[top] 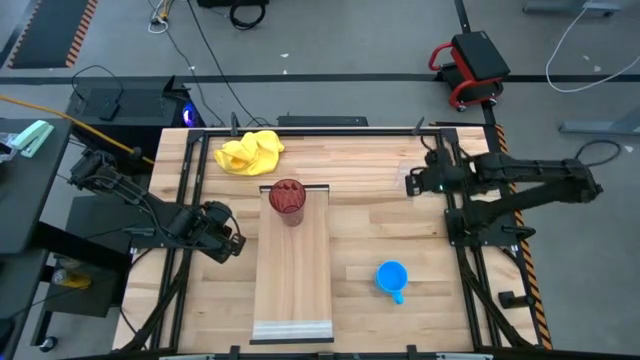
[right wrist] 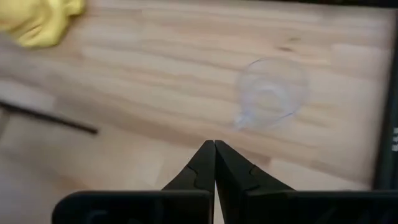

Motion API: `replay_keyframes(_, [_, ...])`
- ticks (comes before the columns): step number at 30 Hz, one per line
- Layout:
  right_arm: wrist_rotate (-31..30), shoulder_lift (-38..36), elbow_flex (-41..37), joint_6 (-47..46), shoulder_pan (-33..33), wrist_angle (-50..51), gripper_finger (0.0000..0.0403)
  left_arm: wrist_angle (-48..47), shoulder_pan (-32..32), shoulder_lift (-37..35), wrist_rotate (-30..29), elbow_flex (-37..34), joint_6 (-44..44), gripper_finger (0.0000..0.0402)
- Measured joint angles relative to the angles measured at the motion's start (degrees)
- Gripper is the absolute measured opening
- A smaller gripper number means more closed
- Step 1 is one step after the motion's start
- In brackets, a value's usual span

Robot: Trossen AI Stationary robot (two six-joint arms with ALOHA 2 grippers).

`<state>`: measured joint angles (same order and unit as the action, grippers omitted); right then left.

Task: Stack small to large cups/mugs on shelf
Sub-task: Move the transparent mug to the bottom right on the table

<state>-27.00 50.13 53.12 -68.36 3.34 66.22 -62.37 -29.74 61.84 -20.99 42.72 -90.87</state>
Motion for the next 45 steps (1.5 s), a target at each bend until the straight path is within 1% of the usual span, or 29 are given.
replay_keyframes(3, [4.22, 0.02, 0.00, 5.62, 8.46, -0.02, 0.0012, 0.00, 0.00, 0.00, 0.00, 0.00, 0.01, 0.0020])
replay_keyframes(6, [11.09, 0.11, 0.00, 11.29, 18.09, -0.03, 0.0013, 0.00, 0.00, 0.00, 0.00, 0.00, 0.04, 0.0024])
replay_keyframes(10, [19.17, 1.09, 0.00, 19.92, 29.86, -0.05, 0.0025, -0.02, 0.00, 0.00, 0.00, 0.00, 0.07, 0.0022])
replay_keyframes(13, [22.05, 2.75, 0.00, 24.67, 36.21, -0.05, 0.0039, -0.02, 0.00, 0.00, 0.00, 0.00, 0.74, 0.0016])
replay_keyframes(16, [23.41, 4.77, 0.00, 25.98, 40.15, -0.05, 0.0057, -0.04, 0.00, 0.00, -0.02, 0.00, 2.01, 0.0013])
replay_keyframes(19, [24.61, 7.58, 0.00, 26.46, 41.91, -0.06, 0.0074, -0.04, 0.00, 0.00, -0.02, 0.00, 2.01, 0.0016])
replay_keyframes(23, [25.40, 12.65, 0.03, 26.56, 41.98, -0.07, 0.0094, -0.04, 0.00, 0.00, -0.02, 0.00, 2.18, 0.0023])
replay_keyframes(26, [25.41, 16.09, 0.03, 26.56, 42.00, -0.16, 0.0101, -0.04, 0.00, 0.00, -0.02, 0.00, 2.19, 0.0024])
replay_keyframes(30, [25.07, 19.28, 0.03, 26.68, 42.00, -1.23, 0.0103, -0.04, 0.00, 0.00, -0.02, 0.00, 2.16, 0.0016])
replay_keyframes(35, [23.06, 21.55, 0.03, 27.60, 41.99, -4.20, 0.0101, -0.02, 0.00, 0.00, -0.02, 0.00, 1.80, 0.0011])
replay_keyframes(45, [21.89, 25.84, 0.03, 28.09, 42.35, -5.53, 0.0101, 0.77, 0.00, 0.00, -0.02, 0.00, 1.53, 0.0026])
